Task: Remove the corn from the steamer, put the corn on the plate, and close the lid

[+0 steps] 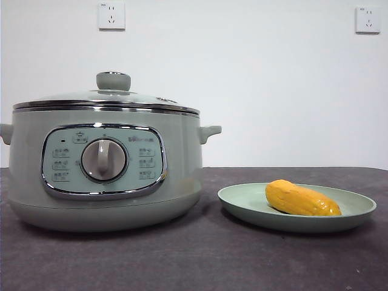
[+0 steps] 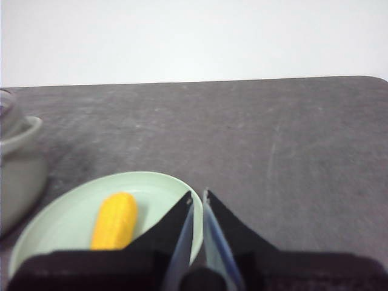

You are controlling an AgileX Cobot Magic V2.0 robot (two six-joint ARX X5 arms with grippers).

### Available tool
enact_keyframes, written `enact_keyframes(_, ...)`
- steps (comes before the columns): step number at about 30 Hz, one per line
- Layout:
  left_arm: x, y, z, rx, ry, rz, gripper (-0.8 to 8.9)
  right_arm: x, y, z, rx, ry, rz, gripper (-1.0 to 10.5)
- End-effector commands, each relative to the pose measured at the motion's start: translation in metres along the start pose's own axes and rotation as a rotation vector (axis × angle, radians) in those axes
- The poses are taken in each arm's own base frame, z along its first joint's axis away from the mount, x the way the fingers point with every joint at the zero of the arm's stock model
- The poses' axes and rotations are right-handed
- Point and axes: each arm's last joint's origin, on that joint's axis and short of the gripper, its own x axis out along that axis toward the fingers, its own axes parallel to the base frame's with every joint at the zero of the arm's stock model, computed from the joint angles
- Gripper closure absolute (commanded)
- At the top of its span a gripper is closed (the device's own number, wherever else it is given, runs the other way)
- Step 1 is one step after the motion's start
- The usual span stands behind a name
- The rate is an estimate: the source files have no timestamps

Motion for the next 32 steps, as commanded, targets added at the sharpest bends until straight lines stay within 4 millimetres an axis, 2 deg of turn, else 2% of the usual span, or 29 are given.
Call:
enact_keyframes(1, 0.002, 0.000, -0.004, -0.006, 0.007, 0.006, 8.17, 0.001, -0.002, -0.011, -0.003, -0.006, -0.020, 9.2)
enact_keyframes(10, 0.002, 0.000, -0.004, -0.006, 0.007, 0.006, 8.17, 0.004, -0.005, -0.034, 0.005, 0.082, -0.036, 9.2)
enact_keyframes(32, 0.002, 0.000, -0.004, -0.006, 0.007, 0.006, 8.16, 0.004, -0.005, -0.034, 0.037, 0.085, -0.044, 9.2)
